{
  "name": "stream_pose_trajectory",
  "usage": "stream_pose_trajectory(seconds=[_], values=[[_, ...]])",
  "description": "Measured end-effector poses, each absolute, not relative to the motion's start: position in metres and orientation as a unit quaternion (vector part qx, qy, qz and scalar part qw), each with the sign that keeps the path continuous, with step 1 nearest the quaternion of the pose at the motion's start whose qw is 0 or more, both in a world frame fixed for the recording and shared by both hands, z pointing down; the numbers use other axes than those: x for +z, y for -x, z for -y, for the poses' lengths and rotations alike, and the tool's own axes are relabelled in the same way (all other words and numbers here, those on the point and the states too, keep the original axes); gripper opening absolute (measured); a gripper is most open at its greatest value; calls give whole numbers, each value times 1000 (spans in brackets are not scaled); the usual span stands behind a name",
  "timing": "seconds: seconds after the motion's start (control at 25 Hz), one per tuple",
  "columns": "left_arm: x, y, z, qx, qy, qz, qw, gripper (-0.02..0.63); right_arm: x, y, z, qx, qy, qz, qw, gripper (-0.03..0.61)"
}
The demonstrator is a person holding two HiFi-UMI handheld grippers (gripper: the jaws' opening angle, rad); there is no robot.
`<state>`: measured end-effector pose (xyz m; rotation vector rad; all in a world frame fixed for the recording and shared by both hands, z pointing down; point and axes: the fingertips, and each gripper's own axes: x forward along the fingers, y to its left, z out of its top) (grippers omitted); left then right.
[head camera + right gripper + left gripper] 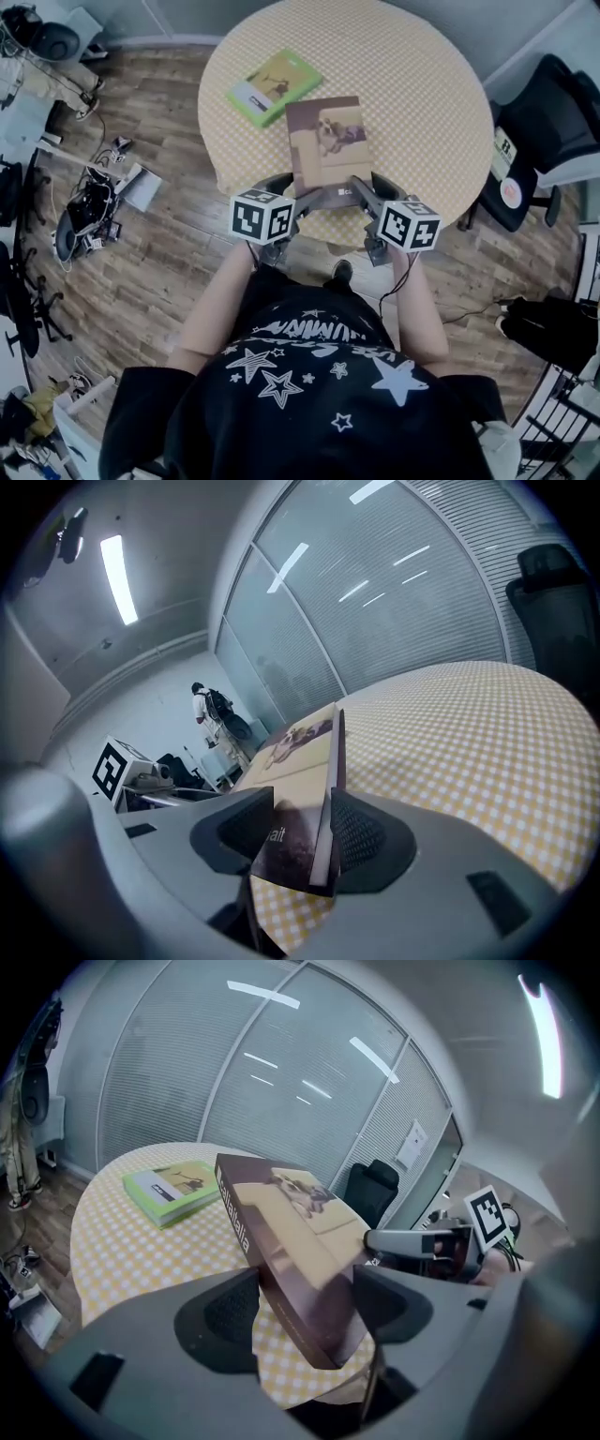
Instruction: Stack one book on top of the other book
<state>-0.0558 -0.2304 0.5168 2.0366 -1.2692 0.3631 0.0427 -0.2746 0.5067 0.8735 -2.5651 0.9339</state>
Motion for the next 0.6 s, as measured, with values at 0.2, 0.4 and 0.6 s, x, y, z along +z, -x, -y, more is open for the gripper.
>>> stream_pose_trajectory(seconds=[0.2, 0.4, 0.6], values=[[516, 104, 225, 148, -801, 466, 344, 318, 505, 4, 263, 324, -328, 878, 130, 198], [518, 141, 229, 157, -817, 442, 337, 318, 508, 37, 261, 331, -355, 867, 115, 198], [523, 165, 230, 168, -828, 417, 335, 318, 514, 60, 255, 342, -382, 852, 106, 198]])
